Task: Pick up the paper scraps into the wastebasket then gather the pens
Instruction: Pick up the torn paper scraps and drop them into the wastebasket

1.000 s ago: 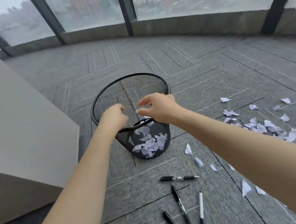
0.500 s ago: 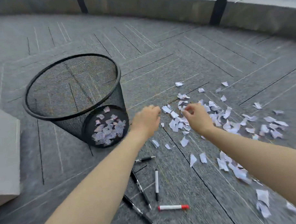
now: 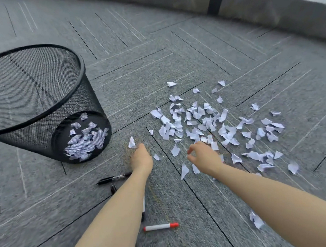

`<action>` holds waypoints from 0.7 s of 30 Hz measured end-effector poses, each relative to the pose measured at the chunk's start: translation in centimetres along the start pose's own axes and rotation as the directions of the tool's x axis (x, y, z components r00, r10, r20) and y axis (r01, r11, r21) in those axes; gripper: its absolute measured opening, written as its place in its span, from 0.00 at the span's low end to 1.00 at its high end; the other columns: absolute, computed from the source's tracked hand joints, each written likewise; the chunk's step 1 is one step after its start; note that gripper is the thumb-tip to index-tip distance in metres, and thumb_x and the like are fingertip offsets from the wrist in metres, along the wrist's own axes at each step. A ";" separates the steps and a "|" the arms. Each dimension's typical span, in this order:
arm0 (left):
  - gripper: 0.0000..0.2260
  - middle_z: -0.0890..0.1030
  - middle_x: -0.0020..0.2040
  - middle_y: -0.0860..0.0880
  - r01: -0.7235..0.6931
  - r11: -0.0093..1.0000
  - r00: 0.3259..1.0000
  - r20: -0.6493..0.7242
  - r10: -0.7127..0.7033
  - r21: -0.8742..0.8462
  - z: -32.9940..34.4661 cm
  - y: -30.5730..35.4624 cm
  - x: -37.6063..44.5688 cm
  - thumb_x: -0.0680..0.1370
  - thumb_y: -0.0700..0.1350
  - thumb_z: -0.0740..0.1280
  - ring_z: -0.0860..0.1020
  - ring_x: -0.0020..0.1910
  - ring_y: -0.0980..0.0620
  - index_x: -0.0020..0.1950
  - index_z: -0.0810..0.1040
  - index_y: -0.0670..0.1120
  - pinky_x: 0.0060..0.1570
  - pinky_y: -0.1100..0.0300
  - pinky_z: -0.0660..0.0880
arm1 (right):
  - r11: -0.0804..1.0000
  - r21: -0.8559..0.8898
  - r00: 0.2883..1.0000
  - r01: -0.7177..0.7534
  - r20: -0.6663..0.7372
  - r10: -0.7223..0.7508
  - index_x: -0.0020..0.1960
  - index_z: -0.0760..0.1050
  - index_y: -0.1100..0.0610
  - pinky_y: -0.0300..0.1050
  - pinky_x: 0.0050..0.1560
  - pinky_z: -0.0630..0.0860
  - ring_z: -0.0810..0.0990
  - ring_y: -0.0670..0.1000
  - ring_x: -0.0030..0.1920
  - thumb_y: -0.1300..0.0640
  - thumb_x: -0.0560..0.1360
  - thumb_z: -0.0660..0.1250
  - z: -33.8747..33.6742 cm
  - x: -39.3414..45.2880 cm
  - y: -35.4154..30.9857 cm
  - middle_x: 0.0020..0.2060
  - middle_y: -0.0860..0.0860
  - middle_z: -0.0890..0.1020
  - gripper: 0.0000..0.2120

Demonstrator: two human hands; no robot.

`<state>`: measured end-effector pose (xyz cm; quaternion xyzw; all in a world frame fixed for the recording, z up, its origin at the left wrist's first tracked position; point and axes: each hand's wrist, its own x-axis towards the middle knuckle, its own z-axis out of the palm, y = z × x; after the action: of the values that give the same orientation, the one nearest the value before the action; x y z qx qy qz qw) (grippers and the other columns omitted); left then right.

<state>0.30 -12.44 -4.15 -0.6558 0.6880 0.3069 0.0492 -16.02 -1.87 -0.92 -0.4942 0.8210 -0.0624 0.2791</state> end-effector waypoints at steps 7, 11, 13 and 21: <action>0.03 0.74 0.53 0.45 -0.093 0.995 0.995 -0.033 0.092 -0.026 -0.2 -1.0 -0.4 0.77 0.37 0.63 0.75 0.44 0.44 0.48 0.71 0.43 0.40 0.54 0.71 | 0.996 0.082 0.999 0.041 -0.029 -0.038 0.56 0.74 0.54 0.51 0.49 0.76 0.78 0.52 0.49 0.48 0.78 0.59 1.6 2.1 -2.2 0.57 0.51 0.74 0.13; 0.03 0.77 0.50 0.43 -0.023 0.997 0.998 -0.052 0.020 -0.067 0.0 -1.9 -1.2 0.78 0.38 0.63 0.73 0.43 0.45 0.49 0.69 0.42 0.37 0.56 0.66 | 0.997 0.044 0.998 0.058 -0.040 -0.056 0.63 0.69 0.53 0.54 0.52 0.76 0.77 0.54 0.54 0.51 0.77 0.62 2.4 3.2 -2.1 0.60 0.52 0.75 0.17; 0.04 0.78 0.50 0.42 0.033 0.999 0.999 -0.026 -0.034 -0.023 0.0 -2.2 -1.3 0.78 0.41 0.63 0.75 0.45 0.43 0.50 0.71 0.41 0.38 0.56 0.66 | 0.998 0.002 0.997 0.059 -0.041 -0.059 0.66 0.66 0.53 0.53 0.52 0.76 0.77 0.54 0.55 0.54 0.76 0.63 2.2 3.6 -1.7 0.60 0.52 0.75 0.19; 0.04 0.76 0.46 0.48 -0.026 0.988 0.997 0.074 0.038 -0.154 -0.4 -1.5 -1.5 0.77 0.39 0.63 0.72 0.35 0.50 0.51 0.70 0.45 0.32 0.60 0.68 | 0.986 0.118 0.993 0.122 -0.002 -0.122 0.65 0.71 0.47 0.48 0.54 0.78 0.77 0.48 0.51 0.52 0.74 0.67 2.6 4.8 -0.2 0.58 0.50 0.74 0.20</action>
<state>1.97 -11.26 -3.69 -0.6344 0.6704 0.3842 0.0201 -16.26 -5.55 -4.91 -0.5263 0.7834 -0.1265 0.3055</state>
